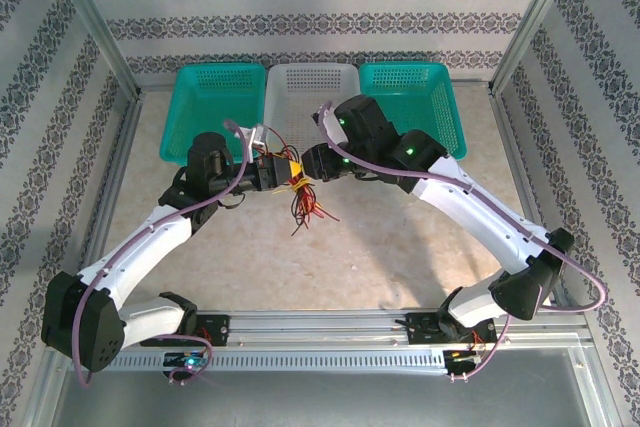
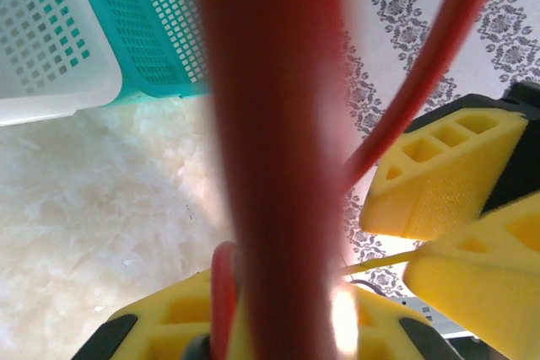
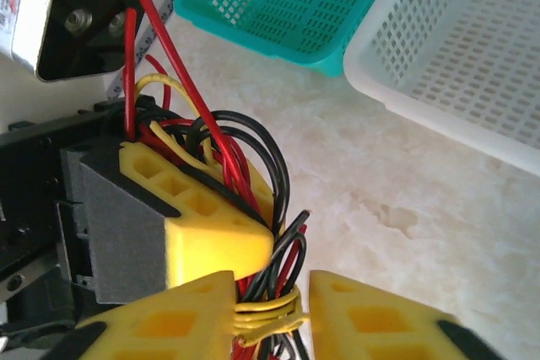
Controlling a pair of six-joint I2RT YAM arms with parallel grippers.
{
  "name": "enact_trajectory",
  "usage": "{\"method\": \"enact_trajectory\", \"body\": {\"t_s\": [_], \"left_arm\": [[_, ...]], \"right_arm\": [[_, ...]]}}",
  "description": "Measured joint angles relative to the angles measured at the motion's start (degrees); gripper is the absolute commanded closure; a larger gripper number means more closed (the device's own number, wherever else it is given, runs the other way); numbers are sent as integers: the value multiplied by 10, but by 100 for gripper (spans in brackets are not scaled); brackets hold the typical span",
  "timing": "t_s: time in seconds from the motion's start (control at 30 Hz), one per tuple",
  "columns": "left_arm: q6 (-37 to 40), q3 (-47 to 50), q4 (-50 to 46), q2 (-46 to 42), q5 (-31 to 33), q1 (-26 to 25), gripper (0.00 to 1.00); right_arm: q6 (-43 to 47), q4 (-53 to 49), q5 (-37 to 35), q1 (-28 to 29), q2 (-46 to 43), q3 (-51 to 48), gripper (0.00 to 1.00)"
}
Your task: Untangle the cables
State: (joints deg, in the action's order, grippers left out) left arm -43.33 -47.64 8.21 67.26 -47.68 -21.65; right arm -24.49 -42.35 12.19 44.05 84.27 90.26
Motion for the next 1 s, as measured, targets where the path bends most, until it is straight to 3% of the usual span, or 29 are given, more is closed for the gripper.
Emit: {"method": "enact_trajectory", "body": {"t_s": [0.17, 0.23, 0.27, 0.3, 0.47, 0.57, 0.67, 0.73, 0.93, 1.0], "left_arm": [[-1, -2, 0, 0, -5, 0, 100], [-1, -2, 0, 0, -8, 0, 100], [0, -3, 0, 0, -9, 0, 100], [0, -3, 0, 0, -11, 0, 100], [0, -4, 0, 0, -16, 0, 100], [-1, -4, 0, 0, -17, 0, 100], [0, -4, 0, 0, -18, 0, 100], [0, -4, 0, 0, -18, 0, 100], [0, -4, 0, 0, -18, 0, 100], [-1, -4, 1, 0, -19, 0, 100]], "right_arm": [[-7, -9, 2, -3, 2, 0, 72], [-10, -12, 0, -5, 2, 0, 62], [-10, -12, 0, -7, 2, 0, 53], [-11, -12, -1, -8, 2, -1, 51], [-8, -12, 0, -8, 2, -5, 62], [-12, -12, 4, -8, 2, -11, 52], [-9, -12, 8, -8, 2, -23, 52], [-9, -13, 8, -8, 2, -29, 56], [-6, -13, 9, -8, 1, -34, 98], [-7, -14, 10, -9, 0, -34, 100]]}}
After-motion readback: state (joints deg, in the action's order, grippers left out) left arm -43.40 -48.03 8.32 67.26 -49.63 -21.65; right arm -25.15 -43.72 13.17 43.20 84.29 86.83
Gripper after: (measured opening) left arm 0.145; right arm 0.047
